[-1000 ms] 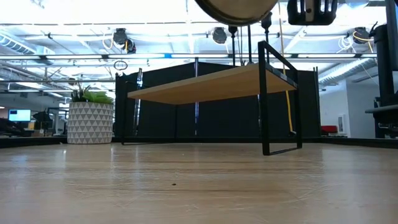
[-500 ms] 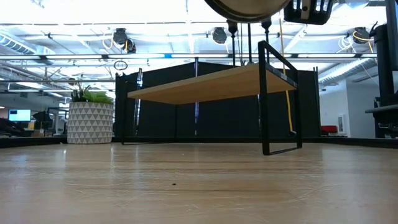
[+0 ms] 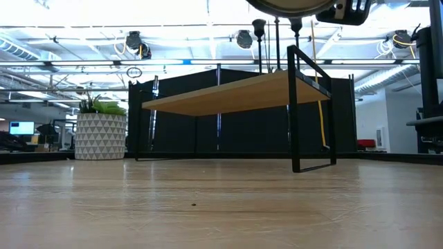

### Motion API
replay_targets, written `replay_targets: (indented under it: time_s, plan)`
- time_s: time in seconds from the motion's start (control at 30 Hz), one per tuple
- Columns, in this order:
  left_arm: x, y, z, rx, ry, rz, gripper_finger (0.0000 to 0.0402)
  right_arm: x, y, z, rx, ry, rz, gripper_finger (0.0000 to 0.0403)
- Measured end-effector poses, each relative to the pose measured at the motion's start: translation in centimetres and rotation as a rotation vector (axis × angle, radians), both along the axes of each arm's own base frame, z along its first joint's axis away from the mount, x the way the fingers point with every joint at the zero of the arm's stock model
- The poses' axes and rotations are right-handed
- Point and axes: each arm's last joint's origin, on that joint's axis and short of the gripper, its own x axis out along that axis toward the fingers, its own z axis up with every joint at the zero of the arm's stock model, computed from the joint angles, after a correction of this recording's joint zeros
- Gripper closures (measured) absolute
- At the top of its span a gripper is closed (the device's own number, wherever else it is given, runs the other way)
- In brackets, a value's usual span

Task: Pick & Place candle stick holders
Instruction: Put the top orange scented candle on the shelf

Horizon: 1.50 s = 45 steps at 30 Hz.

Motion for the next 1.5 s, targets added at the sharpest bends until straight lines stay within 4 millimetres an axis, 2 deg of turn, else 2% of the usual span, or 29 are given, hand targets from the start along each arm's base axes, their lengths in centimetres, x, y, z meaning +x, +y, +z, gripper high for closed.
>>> replay_targets:
  time_s: [0.37,0.7,0.93,1.3,1.5]
  plan:
    - [0.8,2.0,-0.5,0.024,0.050,0.063,0.0031,-0.2,0.4,0.0,0.006,-0.004,0.007,0.0403]
    - [1.1,2.0,0.1,0.007,-0.011,0.094,0.0031,0.2,0.3,0.4,0.018,-0.053,0.016,0.0403]
    - [1.0,1.9,0.1,0.004,-0.015,0.113,0.0005,0.6,-0.1,0.5,0.017,-0.072,0.019,0.0403]
    - [1.7,1.5,-1.6,0.003,0.025,0.117,0.0003,1.2,-0.9,0.8,0.044,-0.107,0.035,0.0403]
    - [1.9,1.7,-1.4,0.003,0.002,0.124,0.0002,1.4,-1.3,0.9,0.058,-0.105,0.040,0.0403]
